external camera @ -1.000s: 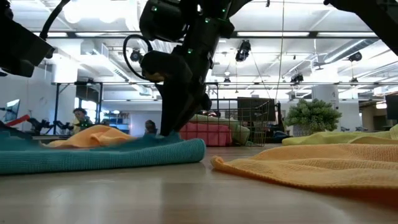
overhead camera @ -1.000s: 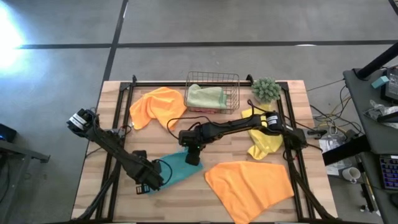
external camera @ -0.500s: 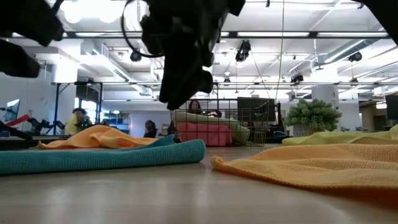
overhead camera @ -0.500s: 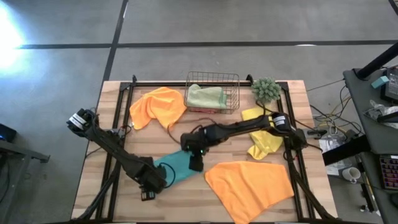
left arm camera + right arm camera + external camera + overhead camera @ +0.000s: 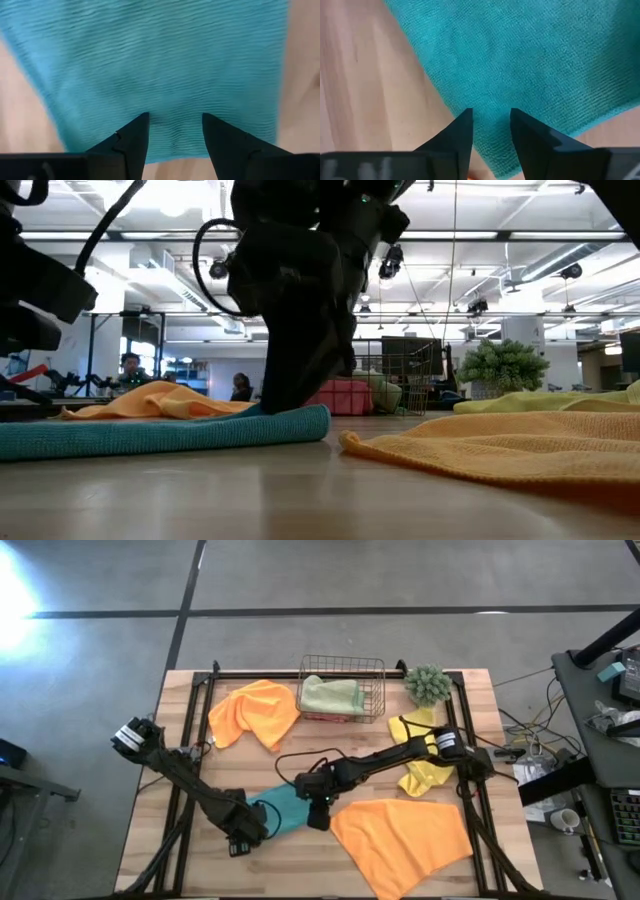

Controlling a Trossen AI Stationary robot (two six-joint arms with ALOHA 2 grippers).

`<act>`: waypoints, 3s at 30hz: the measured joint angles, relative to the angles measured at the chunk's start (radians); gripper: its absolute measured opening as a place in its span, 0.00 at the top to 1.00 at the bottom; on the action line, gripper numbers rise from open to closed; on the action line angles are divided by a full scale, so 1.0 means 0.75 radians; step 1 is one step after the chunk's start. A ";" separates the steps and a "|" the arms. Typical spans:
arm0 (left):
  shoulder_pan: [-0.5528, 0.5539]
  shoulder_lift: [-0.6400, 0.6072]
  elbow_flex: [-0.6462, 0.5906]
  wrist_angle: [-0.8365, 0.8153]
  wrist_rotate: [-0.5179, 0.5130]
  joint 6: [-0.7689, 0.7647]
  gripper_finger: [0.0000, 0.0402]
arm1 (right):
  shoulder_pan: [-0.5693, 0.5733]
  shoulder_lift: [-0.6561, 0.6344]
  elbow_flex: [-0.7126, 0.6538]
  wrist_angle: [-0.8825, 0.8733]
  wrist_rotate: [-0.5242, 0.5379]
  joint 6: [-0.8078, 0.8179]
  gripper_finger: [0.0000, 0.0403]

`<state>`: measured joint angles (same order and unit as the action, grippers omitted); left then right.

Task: Fold microfiber towels
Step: Fold the blue microfiber cloth

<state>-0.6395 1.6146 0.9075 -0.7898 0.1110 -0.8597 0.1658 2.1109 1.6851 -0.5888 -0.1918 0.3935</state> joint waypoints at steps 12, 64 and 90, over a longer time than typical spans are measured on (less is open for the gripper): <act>0.007 0.001 -0.022 0.401 0.025 -0.196 0.58 | -0.155 -0.002 -0.081 0.056 0.013 -0.018 0.79; 0.024 -0.094 -0.168 0.606 -0.015 -0.412 1.00 | -0.141 0.114 0.018 0.179 -0.180 0.038 0.91; 0.022 -0.131 -0.163 0.725 -0.197 -0.441 1.00 | -0.062 0.109 0.057 -0.121 -0.267 -0.515 0.91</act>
<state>-0.6228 1.5163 0.7853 -0.2461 -0.0367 -1.1901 0.1191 2.1929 1.7281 -0.6793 -0.3924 0.0071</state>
